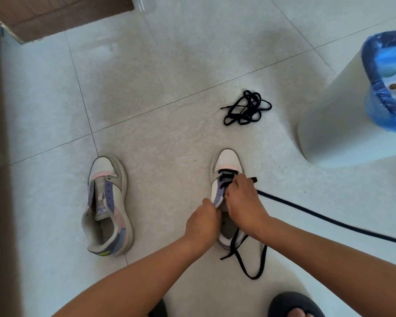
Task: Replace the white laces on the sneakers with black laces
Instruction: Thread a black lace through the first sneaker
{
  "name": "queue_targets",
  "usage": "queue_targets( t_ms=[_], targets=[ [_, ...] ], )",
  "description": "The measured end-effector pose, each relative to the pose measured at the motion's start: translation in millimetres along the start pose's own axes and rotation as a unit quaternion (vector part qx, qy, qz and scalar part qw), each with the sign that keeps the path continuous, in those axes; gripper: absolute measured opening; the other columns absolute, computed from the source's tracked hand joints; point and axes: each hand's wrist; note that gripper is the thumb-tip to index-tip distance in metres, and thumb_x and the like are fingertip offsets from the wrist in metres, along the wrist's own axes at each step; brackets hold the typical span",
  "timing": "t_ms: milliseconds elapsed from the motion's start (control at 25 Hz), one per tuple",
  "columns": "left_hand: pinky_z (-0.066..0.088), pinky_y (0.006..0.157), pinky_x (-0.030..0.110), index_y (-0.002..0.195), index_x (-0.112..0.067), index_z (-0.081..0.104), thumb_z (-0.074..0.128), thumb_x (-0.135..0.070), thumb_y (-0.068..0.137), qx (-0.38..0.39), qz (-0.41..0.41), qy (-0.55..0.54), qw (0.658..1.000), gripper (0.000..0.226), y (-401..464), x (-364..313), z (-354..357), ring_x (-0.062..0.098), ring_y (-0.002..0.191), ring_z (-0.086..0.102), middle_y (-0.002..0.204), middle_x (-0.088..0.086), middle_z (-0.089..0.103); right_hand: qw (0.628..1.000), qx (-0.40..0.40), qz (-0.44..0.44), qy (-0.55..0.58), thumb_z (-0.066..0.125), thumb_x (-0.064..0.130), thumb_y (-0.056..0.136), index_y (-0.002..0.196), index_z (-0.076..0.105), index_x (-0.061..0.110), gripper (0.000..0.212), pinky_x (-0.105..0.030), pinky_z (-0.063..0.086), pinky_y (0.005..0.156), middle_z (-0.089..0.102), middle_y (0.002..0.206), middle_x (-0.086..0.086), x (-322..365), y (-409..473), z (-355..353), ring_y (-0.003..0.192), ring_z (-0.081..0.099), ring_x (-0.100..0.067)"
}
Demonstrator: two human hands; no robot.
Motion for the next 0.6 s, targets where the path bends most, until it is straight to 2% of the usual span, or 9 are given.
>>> queue_targets(
  t_ms=[40,80,120,200,280,360,480,520,600],
  targets=[
    [0.036,0.064,0.028,0.11,-0.005,0.044,0.032,-0.024,0.101,0.0,0.011,0.015,1.0,0.024,-1.6,0.6,-1.1,0.028,0.088,0.058,0.105,0.014,0.061,0.999,-0.001,-0.008,0.033,0.084,-0.001,0.053,0.073,0.061,-0.001,0.03,-0.028,0.041,0.062,0.054,0.087,-0.015,-2.1,-0.2,-3.1,0.074,0.055,-0.028],
    [0.036,0.064,0.028,0.111,-0.006,0.044,0.032,-0.026,0.101,-0.001,0.02,0.035,0.999,0.025,-1.4,2.2,-2.6,0.028,0.088,0.059,0.103,0.013,0.061,0.997,-0.028,-0.002,0.078,0.074,0.006,0.074,0.085,0.062,0.001,0.017,-0.027,0.042,0.075,0.049,0.099,-0.01,-7.8,3.7,-8.1,0.089,0.053,-0.026],
    [0.036,0.062,0.028,0.112,-0.008,0.043,0.033,-0.027,0.1,-0.003,0.025,0.059,0.998,0.025,-1.0,3.6,-4.6,0.027,0.085,0.059,0.102,0.013,0.062,0.992,-0.02,0.015,0.12,0.062,0.011,0.087,0.098,0.061,0.004,0.013,-0.025,0.04,0.086,0.044,0.107,-0.005,-13.7,6.3,-13.5,0.099,0.05,-0.022],
    [0.034,0.056,0.029,0.114,-0.01,0.041,0.034,-0.027,0.099,-0.015,0.035,0.111,0.993,0.024,-0.3,5.5,-8.7,0.025,0.079,0.058,0.101,0.011,0.063,0.987,0.003,0.041,0.154,0.055,0.019,0.092,0.114,0.055,0.011,0.023,-0.03,0.04,0.097,0.042,0.117,-0.002,-23.5,9.2,-18.9,0.109,0.048,-0.019],
    [0.036,0.055,0.028,0.124,-0.013,0.037,0.036,-0.029,0.098,-0.051,0.065,0.143,0.986,0.03,-1.3,4.2,-13.2,0.025,0.082,0.06,0.105,0.008,0.06,0.985,0.022,0.07,0.154,0.056,0.029,0.092,0.112,0.054,0.017,0.024,-0.038,0.04,0.097,0.047,0.12,0.0,-31.5,14.0,-23.2,0.113,0.046,-0.021],
    [0.042,0.06,0.031,0.14,-0.019,0.028,0.038,-0.03,0.097,-0.091,0.104,0.155,0.978,0.045,2.4,-1.4,-17.8,0.023,0.086,0.057,0.113,0.007,0.05,0.985,0.076,0.117,0.101,0.054,0.04,0.092,0.1,0.055,0.02,0.021,-0.038,0.039,0.093,0.05,0.116,0.0,-33.2,20.6,-32.0,0.115,0.042,-0.022],
    [0.045,0.064,0.031,0.147,-0.029,0.024,0.037,-0.025,0.099,-0.067,0.15,0.159,0.973,0.051,14.6,-10.4,-24.3,0.021,0.075,0.046,0.117,0.009,0.04,0.984,0.137,0.113,0.032,0.048,0.044,0.094,0.089,0.047,0.023,0.022,-0.035,0.037,0.083,0.057,0.097,-0.001,-36.4,24.5,-38.7,0.104,0.048,-0.022],
    [0.043,0.065,0.03,0.148,-0.03,0.024,0.037,-0.022,0.099,-0.048,0.154,0.165,0.973,0.051,17.7,-11.5,-24.7,0.019,0.073,0.043,0.118,0.01,0.038,0.982,0.15,0.097,0.062,0.049,0.041,0.094,0.087,0.044,0.023,0.02,-0.035,0.038,0.079,0.058,0.088,0.0,-36.4,22.4,-40.7,0.093,0.052,-0.022],
    [0.042,0.065,0.028,0.148,-0.029,0.024,0.038,-0.019,0.099,-0.036,0.161,0.178,0.97,0.052,20.9,-10.7,-24.4,0.018,0.073,0.04,0.118,0.011,0.035,0.957,0.156,0.116,0.216,0.052,0.036,0.094,0.086,0.044,0.021,0.019,-0.033,0.042,0.066,0.053,0.072,0.0,-35.7,13.3,-48.1,0.068,0.049,-0.018]
  ],
)
Point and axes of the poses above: each hand's wrist, its own y-axis towards the middle knuckle, its own z-axis out of the palm, x = y × z
